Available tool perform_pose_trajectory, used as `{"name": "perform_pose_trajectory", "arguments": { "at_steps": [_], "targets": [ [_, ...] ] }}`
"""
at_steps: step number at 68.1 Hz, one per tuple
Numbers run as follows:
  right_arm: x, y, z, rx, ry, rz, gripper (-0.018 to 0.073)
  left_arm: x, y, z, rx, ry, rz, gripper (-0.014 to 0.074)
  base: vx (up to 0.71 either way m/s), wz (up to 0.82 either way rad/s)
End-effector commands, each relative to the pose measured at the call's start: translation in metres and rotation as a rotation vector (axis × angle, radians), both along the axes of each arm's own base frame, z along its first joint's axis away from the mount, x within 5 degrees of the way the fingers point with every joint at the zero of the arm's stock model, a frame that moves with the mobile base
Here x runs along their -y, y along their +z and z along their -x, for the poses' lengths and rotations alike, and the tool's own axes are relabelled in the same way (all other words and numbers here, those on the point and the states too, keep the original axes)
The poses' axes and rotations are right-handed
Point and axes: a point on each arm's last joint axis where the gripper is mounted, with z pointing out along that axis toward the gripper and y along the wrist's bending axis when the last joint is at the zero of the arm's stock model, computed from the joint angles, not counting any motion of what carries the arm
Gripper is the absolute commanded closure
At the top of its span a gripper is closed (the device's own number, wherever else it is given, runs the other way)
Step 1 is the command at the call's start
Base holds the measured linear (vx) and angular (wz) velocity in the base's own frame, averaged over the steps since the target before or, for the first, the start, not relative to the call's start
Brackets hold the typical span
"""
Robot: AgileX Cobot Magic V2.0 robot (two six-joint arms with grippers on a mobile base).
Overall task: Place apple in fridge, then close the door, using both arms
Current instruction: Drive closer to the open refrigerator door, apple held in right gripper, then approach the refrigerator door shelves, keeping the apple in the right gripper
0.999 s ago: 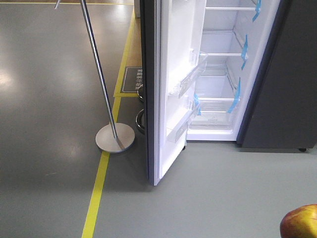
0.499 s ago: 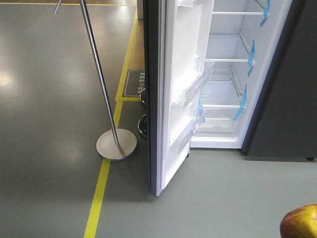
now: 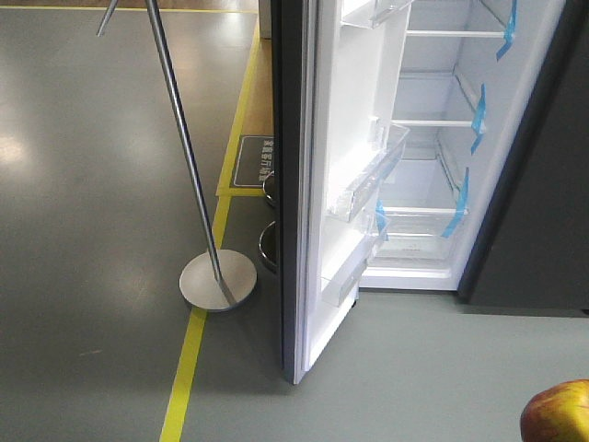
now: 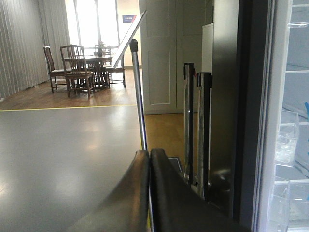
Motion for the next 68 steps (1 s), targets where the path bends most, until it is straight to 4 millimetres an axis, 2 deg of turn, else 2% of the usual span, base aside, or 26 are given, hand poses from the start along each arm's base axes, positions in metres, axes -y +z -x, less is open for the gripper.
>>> {"name": "perform_pose_trajectory", "arguments": {
  "at_steps": [1,68],
  "targets": [
    [-0.0010,0.0099,-0.0041,0.064,-0.008,-0.024,0.0399,-0.0002,0.0133,0.0028,0.106,-0.002,0.016,0.0603,0.13,0.02],
    [-0.0010,0.0099,-0.0041,0.064,-0.008,-0.024,0.0399,-0.0002,0.0133,0.0028,0.106,-0.002,0.016,0.0603,0.12,0.00]
  ]
}}
